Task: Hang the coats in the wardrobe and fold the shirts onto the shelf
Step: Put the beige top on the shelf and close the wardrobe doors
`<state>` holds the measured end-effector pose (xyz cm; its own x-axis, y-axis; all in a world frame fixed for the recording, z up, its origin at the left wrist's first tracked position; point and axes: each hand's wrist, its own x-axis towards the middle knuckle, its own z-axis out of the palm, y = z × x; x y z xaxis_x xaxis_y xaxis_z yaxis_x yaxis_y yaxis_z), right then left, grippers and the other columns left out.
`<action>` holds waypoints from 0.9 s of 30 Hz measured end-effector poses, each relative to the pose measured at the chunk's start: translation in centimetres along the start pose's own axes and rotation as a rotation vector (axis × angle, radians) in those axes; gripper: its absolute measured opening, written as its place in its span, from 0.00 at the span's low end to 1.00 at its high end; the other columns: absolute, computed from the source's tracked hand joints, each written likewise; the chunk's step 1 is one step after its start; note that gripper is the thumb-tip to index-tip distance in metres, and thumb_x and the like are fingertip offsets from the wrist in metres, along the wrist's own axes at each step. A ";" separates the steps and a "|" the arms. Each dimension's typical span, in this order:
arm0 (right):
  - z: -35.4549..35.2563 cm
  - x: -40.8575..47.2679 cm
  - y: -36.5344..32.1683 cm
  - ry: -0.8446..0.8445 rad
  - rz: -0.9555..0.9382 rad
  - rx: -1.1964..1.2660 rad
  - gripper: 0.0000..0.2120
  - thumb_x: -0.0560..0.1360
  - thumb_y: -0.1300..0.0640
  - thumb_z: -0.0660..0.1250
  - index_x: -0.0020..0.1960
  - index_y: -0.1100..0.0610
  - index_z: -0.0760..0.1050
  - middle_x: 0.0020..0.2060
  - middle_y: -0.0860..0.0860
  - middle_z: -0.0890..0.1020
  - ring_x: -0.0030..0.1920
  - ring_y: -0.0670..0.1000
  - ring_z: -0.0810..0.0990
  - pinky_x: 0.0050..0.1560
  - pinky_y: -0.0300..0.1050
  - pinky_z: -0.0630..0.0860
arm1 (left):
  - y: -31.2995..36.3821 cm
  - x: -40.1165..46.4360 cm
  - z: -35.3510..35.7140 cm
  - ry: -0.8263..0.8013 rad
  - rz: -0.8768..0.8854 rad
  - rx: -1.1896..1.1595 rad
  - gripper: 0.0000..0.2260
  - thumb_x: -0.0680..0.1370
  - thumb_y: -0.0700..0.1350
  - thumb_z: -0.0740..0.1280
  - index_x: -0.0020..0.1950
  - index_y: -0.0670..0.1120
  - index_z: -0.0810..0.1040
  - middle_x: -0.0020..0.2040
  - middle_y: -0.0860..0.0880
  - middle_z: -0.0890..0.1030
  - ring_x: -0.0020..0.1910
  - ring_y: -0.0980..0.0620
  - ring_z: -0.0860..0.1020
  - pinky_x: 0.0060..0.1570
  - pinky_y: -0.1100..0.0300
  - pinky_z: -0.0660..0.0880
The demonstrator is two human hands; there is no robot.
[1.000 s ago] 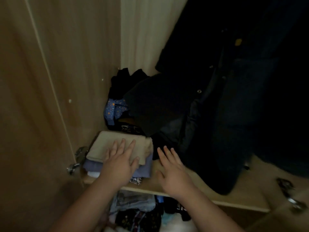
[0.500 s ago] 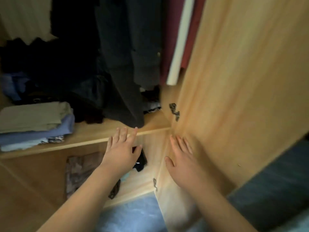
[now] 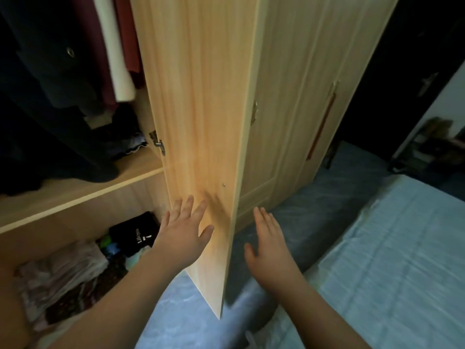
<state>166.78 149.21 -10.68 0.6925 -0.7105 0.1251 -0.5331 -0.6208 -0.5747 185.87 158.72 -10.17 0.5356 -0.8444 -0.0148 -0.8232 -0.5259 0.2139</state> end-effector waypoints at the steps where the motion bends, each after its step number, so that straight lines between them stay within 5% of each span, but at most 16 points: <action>1: -0.5 0.4 -0.2 0.004 -0.013 0.014 0.37 0.78 0.56 0.62 0.81 0.51 0.45 0.80 0.47 0.49 0.79 0.46 0.43 0.75 0.39 0.42 | 0.3 -0.1 -0.3 0.006 0.001 0.004 0.29 0.81 0.64 0.48 0.78 0.61 0.39 0.81 0.51 0.42 0.79 0.46 0.40 0.77 0.45 0.44; 5: -1.5 3.2 -2.0 -0.009 -0.030 0.121 0.40 0.78 0.58 0.64 0.81 0.50 0.42 0.80 0.46 0.50 0.79 0.45 0.46 0.75 0.39 0.44 | -0.7 -1.1 -1.7 0.063 -0.041 -0.008 0.29 0.81 0.64 0.48 0.78 0.61 0.39 0.81 0.51 0.43 0.79 0.47 0.40 0.77 0.45 0.43; 10: 0.0 5.0 -3.7 -0.084 0.068 0.287 0.40 0.73 0.54 0.66 0.79 0.44 0.49 0.74 0.43 0.66 0.73 0.47 0.67 0.72 0.51 0.66 | -4.3 -3.4 -3.0 0.084 -0.125 -0.009 0.29 0.81 0.62 0.51 0.79 0.60 0.42 0.81 0.50 0.45 0.79 0.47 0.40 0.77 0.45 0.45; 13: 1.4 4.4 -4.8 -0.066 0.116 0.334 0.40 0.71 0.51 0.65 0.78 0.44 0.49 0.72 0.42 0.69 0.70 0.48 0.71 0.68 0.55 0.71 | -6.7 -4.1 -3.6 0.096 -0.182 -0.037 0.29 0.82 0.60 0.52 0.79 0.59 0.43 0.81 0.50 0.45 0.79 0.47 0.39 0.77 0.45 0.44; 21: 6.7 0.7 -10.2 -0.068 -0.001 0.297 0.44 0.74 0.50 0.67 0.79 0.45 0.42 0.78 0.46 0.57 0.77 0.45 0.56 0.76 0.49 0.58 | -12.0 -5.2 -1.8 0.106 -0.222 -0.166 0.29 0.82 0.60 0.54 0.79 0.59 0.45 0.81 0.51 0.46 0.79 0.47 0.40 0.76 0.47 0.44; 24: 9.1 -0.1 -13.0 -0.075 -0.170 0.209 0.47 0.76 0.50 0.67 0.77 0.38 0.34 0.77 0.36 0.42 0.75 0.34 0.41 0.73 0.35 0.45 | -15.4 -5.8 -2.3 0.118 -0.258 -0.210 0.29 0.82 0.60 0.55 0.80 0.58 0.45 0.81 0.51 0.46 0.79 0.48 0.40 0.76 0.48 0.44; 27: 10.9 0.9 -16.3 -0.148 -0.337 0.030 0.45 0.78 0.46 0.64 0.71 0.31 0.27 0.72 0.29 0.30 0.73 0.34 0.30 0.71 0.37 0.37 | -20.0 -6.9 -3.0 0.179 -0.294 -0.253 0.30 0.81 0.58 0.57 0.80 0.57 0.48 0.81 0.50 0.49 0.80 0.48 0.43 0.77 0.49 0.46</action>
<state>181.41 162.32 -10.04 0.8910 -0.4103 0.1943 -0.2496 -0.8003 -0.5451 199.19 175.37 -11.36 0.7832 -0.6194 0.0539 -0.5702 -0.6810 0.4594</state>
